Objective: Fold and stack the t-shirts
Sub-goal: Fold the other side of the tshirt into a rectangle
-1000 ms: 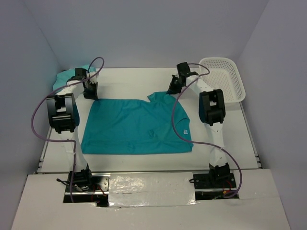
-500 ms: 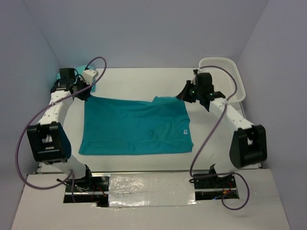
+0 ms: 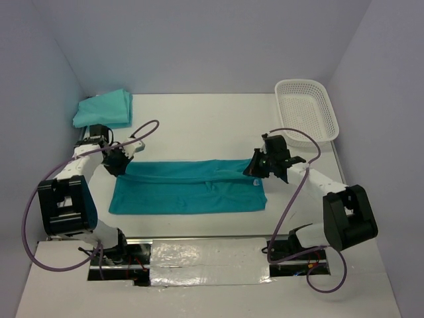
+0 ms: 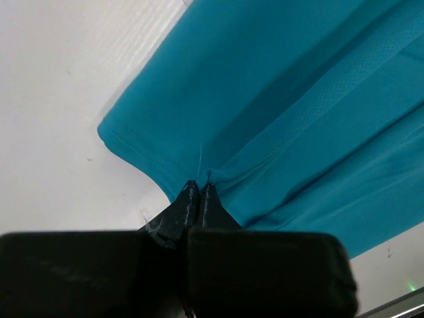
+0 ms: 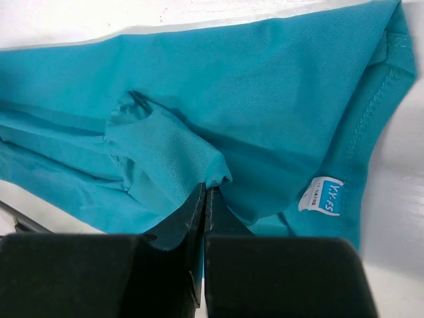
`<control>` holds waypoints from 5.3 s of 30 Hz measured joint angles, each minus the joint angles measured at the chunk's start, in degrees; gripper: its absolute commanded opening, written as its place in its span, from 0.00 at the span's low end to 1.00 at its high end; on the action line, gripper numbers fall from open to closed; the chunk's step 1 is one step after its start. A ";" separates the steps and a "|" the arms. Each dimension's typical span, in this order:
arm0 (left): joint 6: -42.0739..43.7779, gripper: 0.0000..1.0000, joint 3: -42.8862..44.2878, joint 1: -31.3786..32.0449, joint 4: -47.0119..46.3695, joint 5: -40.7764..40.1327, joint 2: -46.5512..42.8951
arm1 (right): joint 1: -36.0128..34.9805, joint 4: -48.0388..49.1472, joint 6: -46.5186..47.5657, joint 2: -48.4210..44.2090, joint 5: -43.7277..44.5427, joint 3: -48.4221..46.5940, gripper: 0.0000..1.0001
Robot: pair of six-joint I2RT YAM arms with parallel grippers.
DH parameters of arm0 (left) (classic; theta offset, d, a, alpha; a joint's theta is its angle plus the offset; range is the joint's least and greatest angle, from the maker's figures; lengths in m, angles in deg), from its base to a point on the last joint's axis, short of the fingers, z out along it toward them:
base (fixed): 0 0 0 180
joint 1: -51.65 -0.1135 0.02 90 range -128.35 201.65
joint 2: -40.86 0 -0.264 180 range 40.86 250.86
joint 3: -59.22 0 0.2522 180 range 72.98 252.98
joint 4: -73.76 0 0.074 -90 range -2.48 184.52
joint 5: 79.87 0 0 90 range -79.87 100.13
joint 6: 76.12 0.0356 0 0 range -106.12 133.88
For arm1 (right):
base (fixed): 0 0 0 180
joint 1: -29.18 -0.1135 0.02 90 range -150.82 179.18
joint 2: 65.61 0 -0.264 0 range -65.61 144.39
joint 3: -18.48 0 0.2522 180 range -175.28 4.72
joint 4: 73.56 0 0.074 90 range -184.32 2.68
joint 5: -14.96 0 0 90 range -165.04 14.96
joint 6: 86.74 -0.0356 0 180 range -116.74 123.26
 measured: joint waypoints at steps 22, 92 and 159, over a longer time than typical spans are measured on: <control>8.72 0.77 -3.87 -2.29 6.75 -5.42 -4.02 | -0.79 -4.15 2.45 -1.57 0.92 4.39 0.53; -13.86 0.44 2.97 3.65 -0.20 -5.64 2.08 | -18.29 -7.06 5.86 23.80 9.86 -19.23 0.06; -15.52 0.47 4.28 2.47 -1.16 -10.12 5.51 | -27.52 -11.43 -12.28 -15.93 10.97 16.63 0.16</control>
